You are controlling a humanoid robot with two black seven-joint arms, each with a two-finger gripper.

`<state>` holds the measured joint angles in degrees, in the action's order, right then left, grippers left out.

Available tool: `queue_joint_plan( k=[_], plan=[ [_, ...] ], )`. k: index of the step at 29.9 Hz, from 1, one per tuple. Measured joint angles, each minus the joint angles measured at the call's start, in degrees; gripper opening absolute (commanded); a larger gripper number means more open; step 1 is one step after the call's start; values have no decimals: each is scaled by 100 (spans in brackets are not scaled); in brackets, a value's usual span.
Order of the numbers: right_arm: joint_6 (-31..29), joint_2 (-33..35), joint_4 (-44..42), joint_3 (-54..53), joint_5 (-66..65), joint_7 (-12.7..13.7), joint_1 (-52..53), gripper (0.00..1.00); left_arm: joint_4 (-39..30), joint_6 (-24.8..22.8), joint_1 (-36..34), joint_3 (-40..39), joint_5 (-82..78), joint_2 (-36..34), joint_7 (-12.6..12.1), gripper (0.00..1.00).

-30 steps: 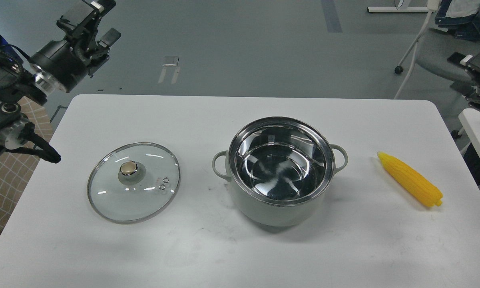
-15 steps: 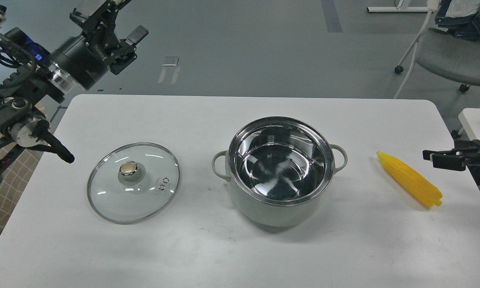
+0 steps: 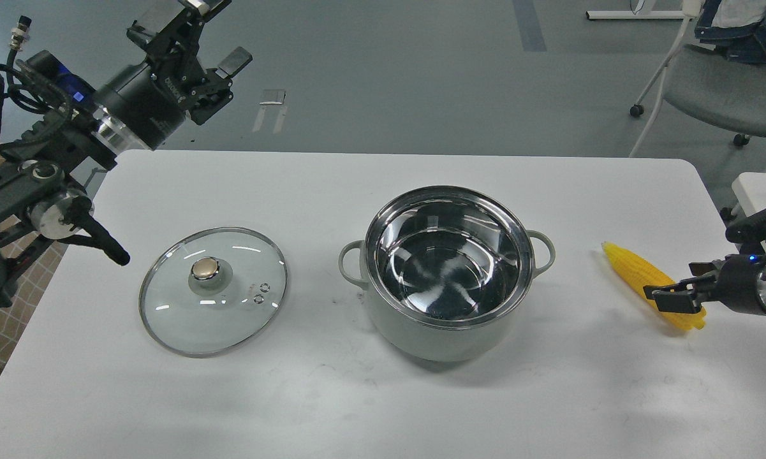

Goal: Open pot and put corn in
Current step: 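Lower the right gripper onto the yellow corn cob and grasp it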

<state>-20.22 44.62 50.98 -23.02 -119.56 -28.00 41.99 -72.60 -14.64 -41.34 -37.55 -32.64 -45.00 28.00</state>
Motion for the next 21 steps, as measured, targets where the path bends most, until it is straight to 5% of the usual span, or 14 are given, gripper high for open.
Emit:
queue_joint_plan(
  k=[5,11,15,21],
  plan=[
    [65,-209,-277,154,-64,1,190,97,-1,-4,22,7,-6,0,0,97],
    [205,-432,-607,596,-170,0,345,80,-1,-4,78,11,-14,9,0,97],
    [309,-539,-801,774,-181,1,368,46,-1,-5,82,11,-15,1,0,97],
    [338,-614,-832,847,-182,0,380,16,-8,-12,82,5,-15,-8,0,97]
  ],
)
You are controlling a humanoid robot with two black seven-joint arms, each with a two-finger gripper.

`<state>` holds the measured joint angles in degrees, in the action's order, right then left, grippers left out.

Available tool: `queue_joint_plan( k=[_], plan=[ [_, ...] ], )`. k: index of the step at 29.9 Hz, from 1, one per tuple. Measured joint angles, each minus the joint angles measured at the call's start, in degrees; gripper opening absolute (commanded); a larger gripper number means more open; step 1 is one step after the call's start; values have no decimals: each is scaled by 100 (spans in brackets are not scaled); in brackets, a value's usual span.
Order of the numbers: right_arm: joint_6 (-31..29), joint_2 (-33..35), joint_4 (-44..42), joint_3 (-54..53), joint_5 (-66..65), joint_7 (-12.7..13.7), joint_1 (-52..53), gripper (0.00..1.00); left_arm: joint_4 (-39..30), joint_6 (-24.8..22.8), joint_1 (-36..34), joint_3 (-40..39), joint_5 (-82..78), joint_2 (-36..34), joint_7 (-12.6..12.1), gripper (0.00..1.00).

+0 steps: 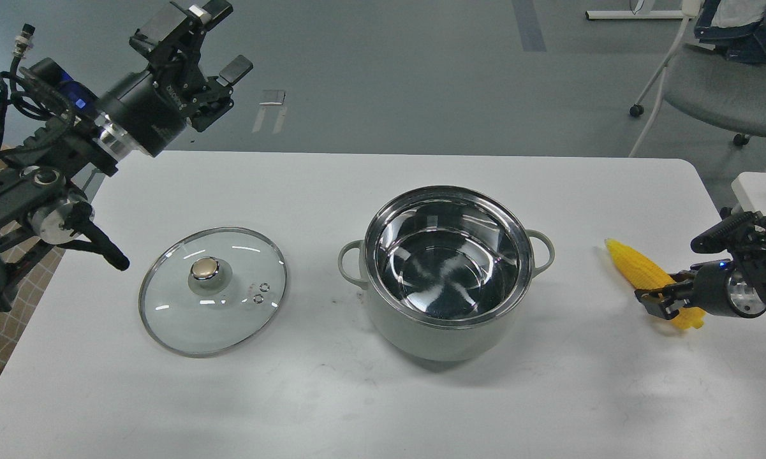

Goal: Open pot and put corn in
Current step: 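Lower the right gripper onto the yellow corn cob and grasp it, then lift the corn with the right gripper and carry it over the pot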

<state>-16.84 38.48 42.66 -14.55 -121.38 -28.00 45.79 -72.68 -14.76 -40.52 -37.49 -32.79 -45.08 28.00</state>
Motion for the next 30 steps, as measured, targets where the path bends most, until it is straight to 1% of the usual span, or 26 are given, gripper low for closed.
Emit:
queue_joint_plan(
  k=[2,7,12,15,18,20,23,30],
  plan=[
    [37,0,23,1,0,0,0,10,0,0,0,-2,0,-1,0,97],
    [140,141,265,-1,14,-1,49,10,-4,4,0,-3,0,-5,0,97],
    [103,752,1099,-45,112,0,741,10,-70,4,0,-12,0,-22,0,97],
    [-108,1055,1601,-38,235,0,1354,10,-78,5,-1,-13,0,-29,0,97],
    [-548,1170,2075,-18,472,0,2003,10,-80,7,-5,-13,0,-16,0,97],
    [-803,1160,2286,-10,562,0,2375,11,-82,9,-6,-13,0,-6,0,97],
    [-1021,950,2450,82,611,0,2781,11,-82,13,-6,-13,0,-1,0,97],
    [-1115,263,2954,837,909,0,3248,12,-79,23,-6,-13,0,15,0,97]
  ],
)
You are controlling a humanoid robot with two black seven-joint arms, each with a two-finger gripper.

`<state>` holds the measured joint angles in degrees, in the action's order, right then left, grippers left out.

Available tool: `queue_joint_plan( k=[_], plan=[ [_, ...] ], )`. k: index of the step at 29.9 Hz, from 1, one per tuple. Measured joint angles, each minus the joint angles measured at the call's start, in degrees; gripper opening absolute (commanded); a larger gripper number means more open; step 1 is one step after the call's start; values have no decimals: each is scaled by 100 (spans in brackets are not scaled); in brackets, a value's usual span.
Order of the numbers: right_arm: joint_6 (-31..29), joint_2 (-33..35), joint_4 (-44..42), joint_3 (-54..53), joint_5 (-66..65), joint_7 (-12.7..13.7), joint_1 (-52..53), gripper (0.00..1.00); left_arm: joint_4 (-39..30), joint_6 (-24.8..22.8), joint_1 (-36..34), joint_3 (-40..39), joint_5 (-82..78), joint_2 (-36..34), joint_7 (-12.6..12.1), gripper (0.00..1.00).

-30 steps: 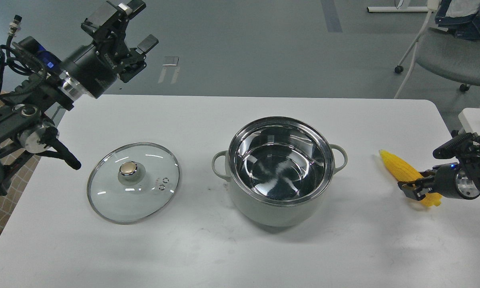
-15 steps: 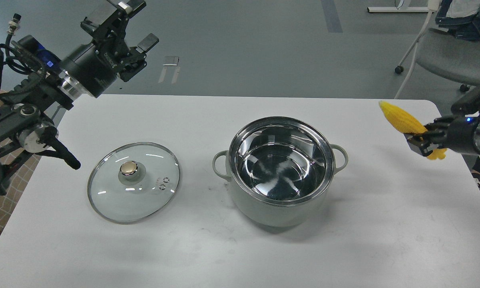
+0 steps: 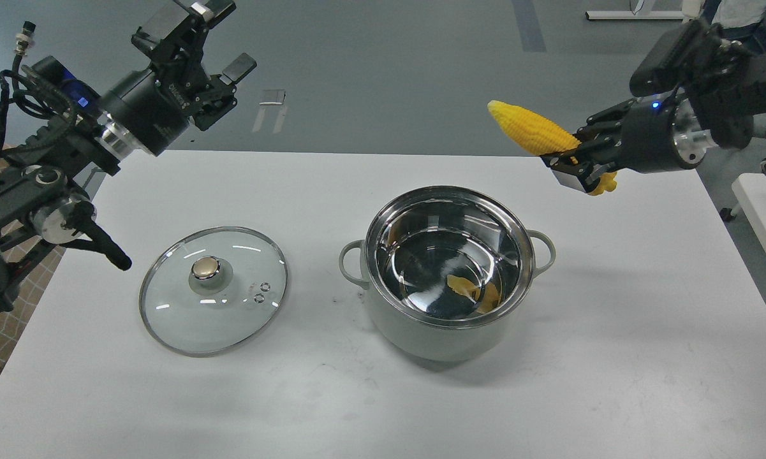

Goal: Open pot and put corn in
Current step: 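Lift the corn with the right gripper and carry it over the pot, then lower the corn into the pot and open the right gripper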

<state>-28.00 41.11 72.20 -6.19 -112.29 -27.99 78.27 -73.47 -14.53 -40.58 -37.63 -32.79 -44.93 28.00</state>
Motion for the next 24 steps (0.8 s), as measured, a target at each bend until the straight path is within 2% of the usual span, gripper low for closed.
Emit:
queue_joint_plan(
  k=[7,13,17,20,24],
  plan=[
    [-1,-717,72,538,11,-1,36,14,0,3,4,7,-8,18,0,97],
    [-1,-1323,-323,751,11,-1,-28,22,0,3,9,10,-8,19,0,97],
    [-1,-1607,-552,833,12,-1,-68,33,0,3,12,10,-8,23,0,97],
    [-1,-1734,-614,925,17,-1,-99,37,0,3,13,10,-8,23,0,97],
    [-1,-1806,-646,968,22,-1,-165,52,0,3,14,10,-8,28,0,97]
  ],
)
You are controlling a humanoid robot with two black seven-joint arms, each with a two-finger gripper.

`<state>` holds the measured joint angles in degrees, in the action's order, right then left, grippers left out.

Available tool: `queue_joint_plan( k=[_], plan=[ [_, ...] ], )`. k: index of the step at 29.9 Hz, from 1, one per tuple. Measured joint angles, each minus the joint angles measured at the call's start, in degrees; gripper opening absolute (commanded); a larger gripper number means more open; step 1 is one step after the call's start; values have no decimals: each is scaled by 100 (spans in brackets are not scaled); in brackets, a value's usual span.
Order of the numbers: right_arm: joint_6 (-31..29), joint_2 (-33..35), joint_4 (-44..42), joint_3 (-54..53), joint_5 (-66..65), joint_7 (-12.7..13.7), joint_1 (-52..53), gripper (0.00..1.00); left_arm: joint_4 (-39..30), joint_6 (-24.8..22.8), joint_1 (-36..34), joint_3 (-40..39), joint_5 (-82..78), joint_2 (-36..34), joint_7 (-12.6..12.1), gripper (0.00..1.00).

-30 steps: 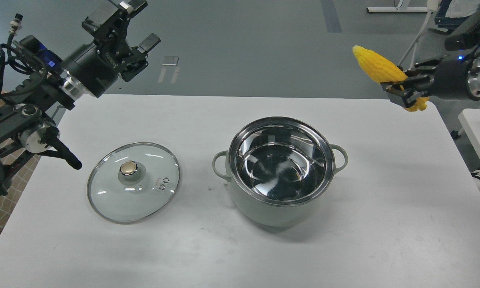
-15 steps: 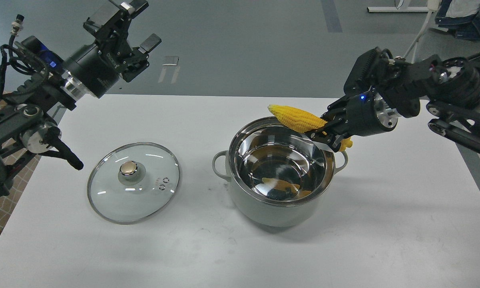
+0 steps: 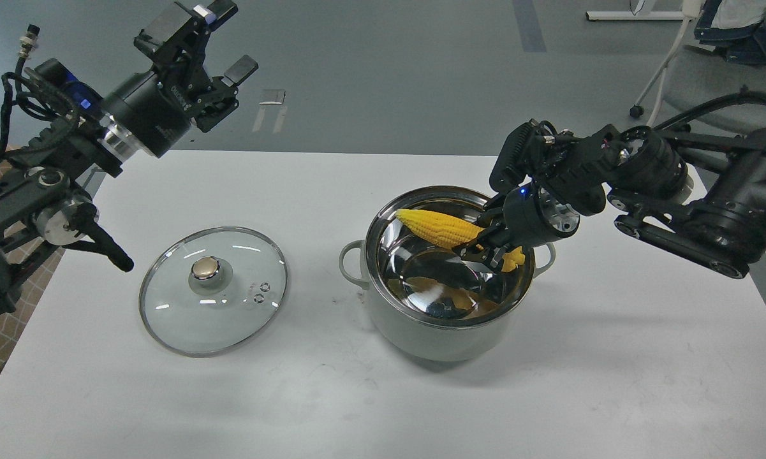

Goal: Open pot and put corn in

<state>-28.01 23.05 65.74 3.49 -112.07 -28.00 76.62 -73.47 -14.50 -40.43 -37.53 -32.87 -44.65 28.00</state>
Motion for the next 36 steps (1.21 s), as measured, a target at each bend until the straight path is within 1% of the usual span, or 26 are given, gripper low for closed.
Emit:
queue_joint_plan(
  k=[2,3,6,9,10,18,21,23,24,25,30,32,36],
  plan=[
    [0,-9,-8,11,1,1,-27,59,0,0,0,0,0,0,0,97],
    [0,-14,-8,16,6,0,-47,61,0,0,0,0,0,0,0,97],
    [1,-16,-5,18,12,1,-99,70,0,6,0,0,0,3,0,97],
    [0,-15,-1,18,22,0,-131,71,0,9,0,0,0,3,0,97],
    [0,-15,-2,18,24,1,-134,73,0,9,0,0,0,3,0,97],
    [1,-63,-8,-8,29,0,-139,77,0,7,0,0,0,2,0,97],
    [0,-47,-23,-89,75,0,-89,83,0,8,0,0,0,2,0,97],
    [1,-35,-87,-235,213,0,-4,94,0,23,0,0,-3,2,0,97],
    [1,-35,-192,-333,352,0,52,99,2,34,0,0,-9,15,0,98],
    [1,-35,-319,-435,495,1,122,100,8,39,1,0,-12,35,0,98],
    [55,-128,-1432,-905,1749,0,462,100,101,57,0,0,-25,112,0,98],
    [263,-147,-1913,-1056,2414,1,502,100,203,60,-19,-1,-26,140,0,98],
    [838,-132,-2634,-1228,4019,1,345,100,705,64,-84,-18,37,330,0,98]
  ],
)
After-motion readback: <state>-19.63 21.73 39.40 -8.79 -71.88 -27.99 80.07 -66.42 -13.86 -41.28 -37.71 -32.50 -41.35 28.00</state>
